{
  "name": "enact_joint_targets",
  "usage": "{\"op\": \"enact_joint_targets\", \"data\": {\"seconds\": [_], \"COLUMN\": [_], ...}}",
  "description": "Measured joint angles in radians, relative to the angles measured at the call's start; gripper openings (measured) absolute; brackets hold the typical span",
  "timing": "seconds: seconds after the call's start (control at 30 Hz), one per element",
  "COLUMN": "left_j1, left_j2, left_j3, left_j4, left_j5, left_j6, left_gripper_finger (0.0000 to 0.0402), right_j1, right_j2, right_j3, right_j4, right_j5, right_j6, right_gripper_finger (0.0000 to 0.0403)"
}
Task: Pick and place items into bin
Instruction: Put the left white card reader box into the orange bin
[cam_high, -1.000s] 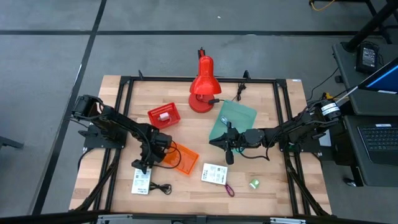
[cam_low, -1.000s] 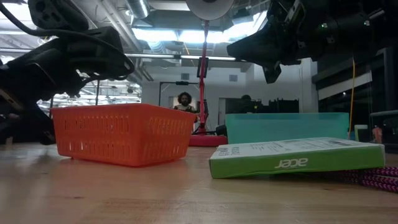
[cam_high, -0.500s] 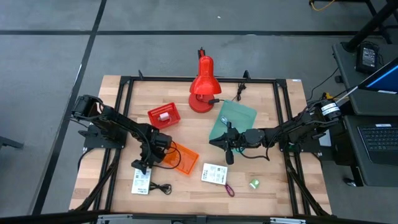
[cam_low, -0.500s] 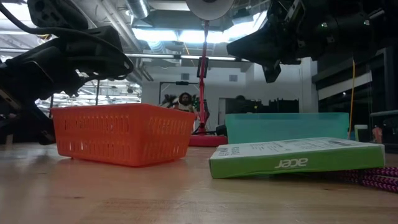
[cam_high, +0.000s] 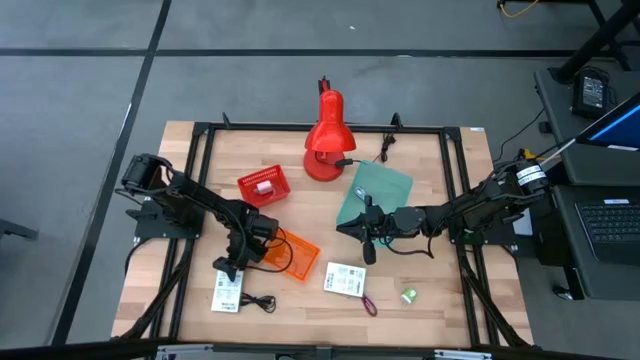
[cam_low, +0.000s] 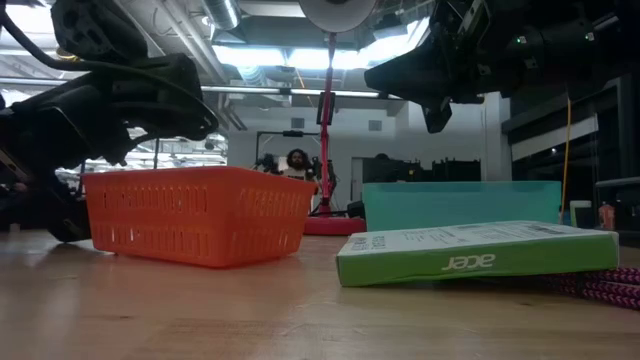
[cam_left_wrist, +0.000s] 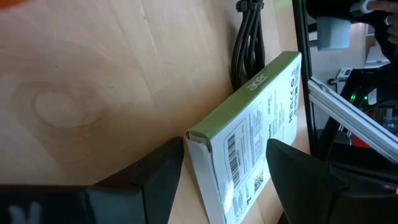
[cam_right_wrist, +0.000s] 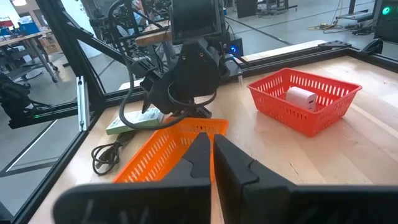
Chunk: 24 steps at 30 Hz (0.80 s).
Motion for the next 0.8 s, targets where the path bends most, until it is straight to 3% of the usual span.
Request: {"op": "enact_joint_targets", "data": {"seconds": [0.5, 0.8], "left_j1": [-0.002, -0.029], "left_j2": [0.000, 0.000], "left_j3": [-0.003, -0.004], "left_j4": [0.001, 0.026], "left_j5": [-0.011, -0.038], "left_j6": [0.013, 0.028], "left_gripper_finger": [0.0205, 0.0168], "right_j1": [0.000, 0.000], "right_j2": [0.000, 0.000], "right_j3": [0.000, 0.000], "right_j4": [-0.001, -0.001], "right_j5": [0.000, 0.000], "right_j6": [0.000, 0.000], "right_gripper_finger": [0.0004, 0.0004]}}
